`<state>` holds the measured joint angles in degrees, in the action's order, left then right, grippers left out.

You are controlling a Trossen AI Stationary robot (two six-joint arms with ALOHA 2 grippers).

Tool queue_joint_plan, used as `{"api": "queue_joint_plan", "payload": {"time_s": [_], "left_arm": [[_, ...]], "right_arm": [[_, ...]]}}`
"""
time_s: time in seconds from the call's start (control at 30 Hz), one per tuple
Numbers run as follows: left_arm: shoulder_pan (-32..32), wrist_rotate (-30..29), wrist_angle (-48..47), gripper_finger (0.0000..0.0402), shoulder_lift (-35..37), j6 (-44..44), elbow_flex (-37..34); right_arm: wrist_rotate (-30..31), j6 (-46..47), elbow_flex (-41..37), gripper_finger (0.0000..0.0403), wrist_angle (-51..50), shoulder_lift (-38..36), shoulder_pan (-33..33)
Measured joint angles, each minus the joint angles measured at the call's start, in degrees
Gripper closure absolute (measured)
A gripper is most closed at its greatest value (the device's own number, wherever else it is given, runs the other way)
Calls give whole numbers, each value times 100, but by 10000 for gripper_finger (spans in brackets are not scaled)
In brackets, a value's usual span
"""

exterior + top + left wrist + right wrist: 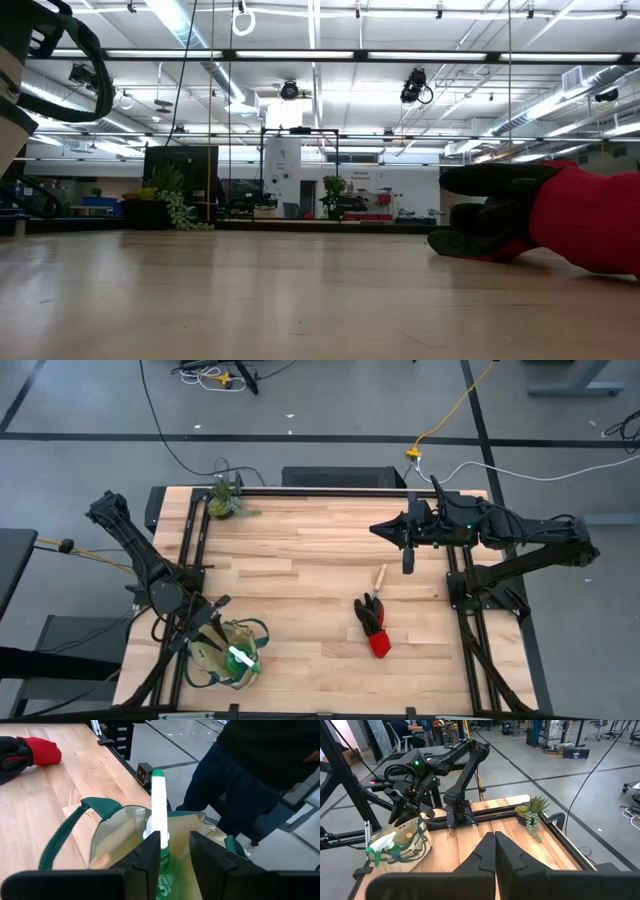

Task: Pick & Place Garden tools in Gardening bag
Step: Put the brown hand rake into the white gardening bag

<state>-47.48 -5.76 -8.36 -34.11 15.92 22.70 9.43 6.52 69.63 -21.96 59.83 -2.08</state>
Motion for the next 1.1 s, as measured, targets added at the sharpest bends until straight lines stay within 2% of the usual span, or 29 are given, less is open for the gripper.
{"api": "queue_joint_plan", "payload": {"time_s": [0.4,0.7,1.1], "left_arm": [[7,-162,-55,290,0,-4,390],[50,-1123,-95,289,2,-6,835],[1196,-1211,-8,295,-2,-11,1231]], "right_arm": [[0,-272,0,403,2,0,1],[-82,-389,0,403,2,0,1],[-640,-704,0,403,2,0,1]]}}
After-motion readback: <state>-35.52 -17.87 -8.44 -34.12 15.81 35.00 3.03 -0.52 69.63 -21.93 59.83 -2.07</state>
